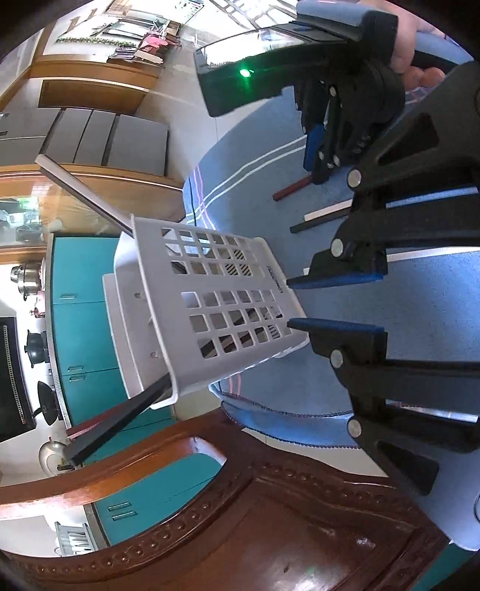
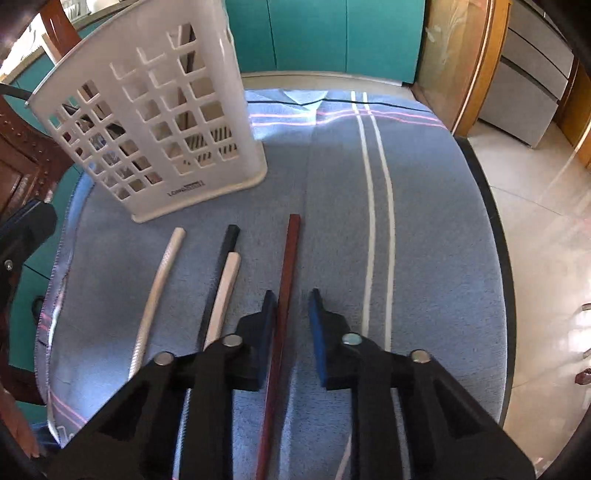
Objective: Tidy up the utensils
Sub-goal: 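Move the left tool over a white chopstick while the right tool moves over a dark red one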
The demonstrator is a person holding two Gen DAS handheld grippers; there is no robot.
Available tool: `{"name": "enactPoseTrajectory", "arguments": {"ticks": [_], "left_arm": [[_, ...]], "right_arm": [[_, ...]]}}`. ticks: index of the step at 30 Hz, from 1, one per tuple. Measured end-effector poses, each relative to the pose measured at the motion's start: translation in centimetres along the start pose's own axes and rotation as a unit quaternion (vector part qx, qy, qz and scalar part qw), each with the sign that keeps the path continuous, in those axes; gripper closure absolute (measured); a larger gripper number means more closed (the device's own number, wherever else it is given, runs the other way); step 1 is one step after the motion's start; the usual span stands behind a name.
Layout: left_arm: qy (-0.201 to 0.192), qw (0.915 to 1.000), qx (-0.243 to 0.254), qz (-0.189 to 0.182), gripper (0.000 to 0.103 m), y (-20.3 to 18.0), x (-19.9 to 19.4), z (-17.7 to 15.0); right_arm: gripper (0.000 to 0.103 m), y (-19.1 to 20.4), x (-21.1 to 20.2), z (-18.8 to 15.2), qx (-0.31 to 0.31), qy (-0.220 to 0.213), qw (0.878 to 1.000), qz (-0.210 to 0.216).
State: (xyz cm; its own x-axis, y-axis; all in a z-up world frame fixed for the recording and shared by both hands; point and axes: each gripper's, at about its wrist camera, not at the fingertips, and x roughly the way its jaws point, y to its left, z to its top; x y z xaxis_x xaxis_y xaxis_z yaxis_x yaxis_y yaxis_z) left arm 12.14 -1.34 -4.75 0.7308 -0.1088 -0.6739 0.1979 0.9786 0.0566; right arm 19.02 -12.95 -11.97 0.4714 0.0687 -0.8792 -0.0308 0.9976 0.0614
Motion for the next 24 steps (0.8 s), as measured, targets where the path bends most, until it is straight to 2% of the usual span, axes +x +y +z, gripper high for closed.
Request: {"name": "enactPoseTrajectory", "arguments": {"ticks": [1,4,7,11,14,21,24], "left_arm": [[0.002,1.0,0.002,0.0,0.086,-0.1,0.1,-0.1],[0.012,0.9999,0.006,0.0,0.085,-0.2,0.5,0.0],[0.037,0.9993,0.003,-0.007,0.072,-0.6,1.8,-0.5],[0.093,0.9951,-0.023,-0.026,0.071,-1.0,4.1,-2.4],[0.125,0.9909,-0.036,-0.035,0.064,-1.4,5.4,-3.7],[0.133,0.9905,-0.023,-0.026,0.051,-1.7,5.6,-4.1],[0.13,0.991,-0.02,-0.024,0.047,-1.7,5.6,-4.1]], "right_arm": [[0.095,-0.1,0.0,0.0,0.003,0.001,1.0,0.002],[0.095,-0.9,-0.2,-0.4,0.022,0.004,1.0,0.0],[0.095,-1.9,-0.8,-0.7,0.035,0.003,0.999,-0.01],[0.095,-3.0,-0.8,-1.1,0.047,0.006,0.999,-0.009],[0.095,-3.2,-1.0,-1.3,0.052,0.001,0.999,-0.004],[0.093,-3.4,-1.3,-1.0,0.064,-0.011,0.998,-0.007],[0.084,-3.2,-1.2,-0.7,0.061,-0.01,0.998,-0.012]]}}
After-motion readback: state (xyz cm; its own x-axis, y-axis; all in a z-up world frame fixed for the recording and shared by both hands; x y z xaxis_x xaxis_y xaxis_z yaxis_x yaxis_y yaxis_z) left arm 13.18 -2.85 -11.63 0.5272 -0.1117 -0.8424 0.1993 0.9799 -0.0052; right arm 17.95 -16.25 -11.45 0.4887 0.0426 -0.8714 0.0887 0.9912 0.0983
